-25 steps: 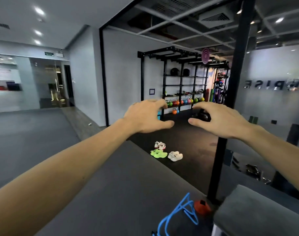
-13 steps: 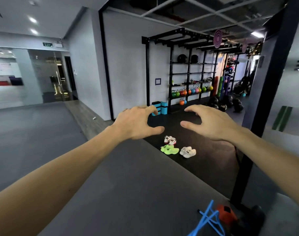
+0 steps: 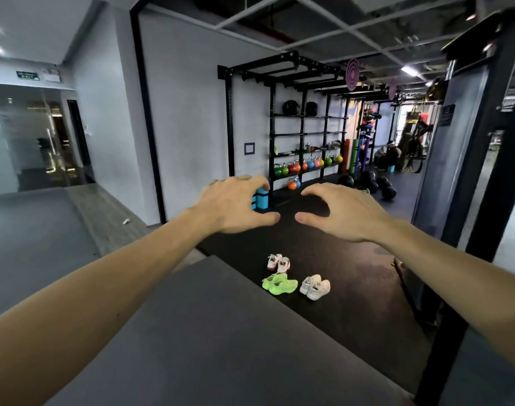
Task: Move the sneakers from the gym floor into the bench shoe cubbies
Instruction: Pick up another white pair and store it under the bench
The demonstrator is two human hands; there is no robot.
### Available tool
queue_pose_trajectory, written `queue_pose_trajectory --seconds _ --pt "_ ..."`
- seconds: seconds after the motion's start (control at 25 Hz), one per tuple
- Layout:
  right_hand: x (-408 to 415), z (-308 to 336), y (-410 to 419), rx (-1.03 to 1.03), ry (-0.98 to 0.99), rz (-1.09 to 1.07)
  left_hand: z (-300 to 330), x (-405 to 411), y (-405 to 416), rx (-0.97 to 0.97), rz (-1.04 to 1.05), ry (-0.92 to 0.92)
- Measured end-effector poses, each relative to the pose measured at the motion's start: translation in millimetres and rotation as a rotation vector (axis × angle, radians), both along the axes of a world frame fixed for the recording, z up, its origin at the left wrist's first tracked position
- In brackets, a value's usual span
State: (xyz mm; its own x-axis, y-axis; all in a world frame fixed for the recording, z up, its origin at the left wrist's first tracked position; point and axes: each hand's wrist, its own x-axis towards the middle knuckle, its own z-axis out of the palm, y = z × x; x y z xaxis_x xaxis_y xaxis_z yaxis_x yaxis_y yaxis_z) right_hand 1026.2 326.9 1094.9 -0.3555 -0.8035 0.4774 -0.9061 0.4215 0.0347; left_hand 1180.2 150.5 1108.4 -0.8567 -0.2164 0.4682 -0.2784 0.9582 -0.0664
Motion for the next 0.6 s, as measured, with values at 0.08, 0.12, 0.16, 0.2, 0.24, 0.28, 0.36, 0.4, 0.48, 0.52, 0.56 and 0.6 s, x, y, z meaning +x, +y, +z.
queue_pose_trajectory --seconds 0.08,0.12,0.16,0.2,0.24,0.28,0.36,0.4,0.48,0.52,0.56,0.6 --pt "-36.9 3.4 -43.0 -0.026 -0.002 -0.016 3.0 -41.4 -52.3 -0.012 -0.02 0.007" --pt "-57.2 5.8 -64.1 -0.042 -0.012 -0.032 6.2 -63.7 -79.5 -0.015 -0.029 0.006" --pt "-74.4 6.4 -81.0 -0.052 -0.025 -0.049 7.9 -83.3 -102.9 -0.02 -0.036 0.0" --pt "-90.5 6.2 -95.5 -0.06 -0.038 -0.064 9.6 -101.9 -123.9 -0.021 -0.048 -0.004" --pt "-110.9 5.9 -112.3 -0.072 -0.054 -0.084 11.8 -125.4 -147.2 -0.015 -0.07 0.0" --pt "-132.4 5.3 -128.3 -0.084 -0.071 -0.103 12.9 -149.9 -168.8 -0.005 -0.097 0.006" --pt "-173.8 -0.9 -155.4 -0.087 -0.099 -0.142 7.3 -200.3 -204.0 -0.01 -0.149 0.001" --pt "-196.5 -5.0 -166.6 -0.092 -0.106 -0.163 2.5 -226.8 -218.9 -0.015 -0.173 -0.001" --pt "-245.4 -12.2 -186.7 -0.095 -0.095 -0.207 -7.4 -281.2 -244.3 -0.013 -0.217 0.003" --pt "-268.3 -14.6 -195.6 -0.086 -0.09 -0.226 -11.4 -306.4 -254.5 -0.009 -0.235 0.006" --pt "-295.6 -16.0 -205.8 -0.079 -0.084 -0.244 -14.6 -336.5 -265.7 -0.004 -0.253 0.013" --pt "-324.2 -15.7 -215.1 -0.082 -0.078 -0.256 -15.9 -367.5 -276.5 0.001 -0.268 0.022"
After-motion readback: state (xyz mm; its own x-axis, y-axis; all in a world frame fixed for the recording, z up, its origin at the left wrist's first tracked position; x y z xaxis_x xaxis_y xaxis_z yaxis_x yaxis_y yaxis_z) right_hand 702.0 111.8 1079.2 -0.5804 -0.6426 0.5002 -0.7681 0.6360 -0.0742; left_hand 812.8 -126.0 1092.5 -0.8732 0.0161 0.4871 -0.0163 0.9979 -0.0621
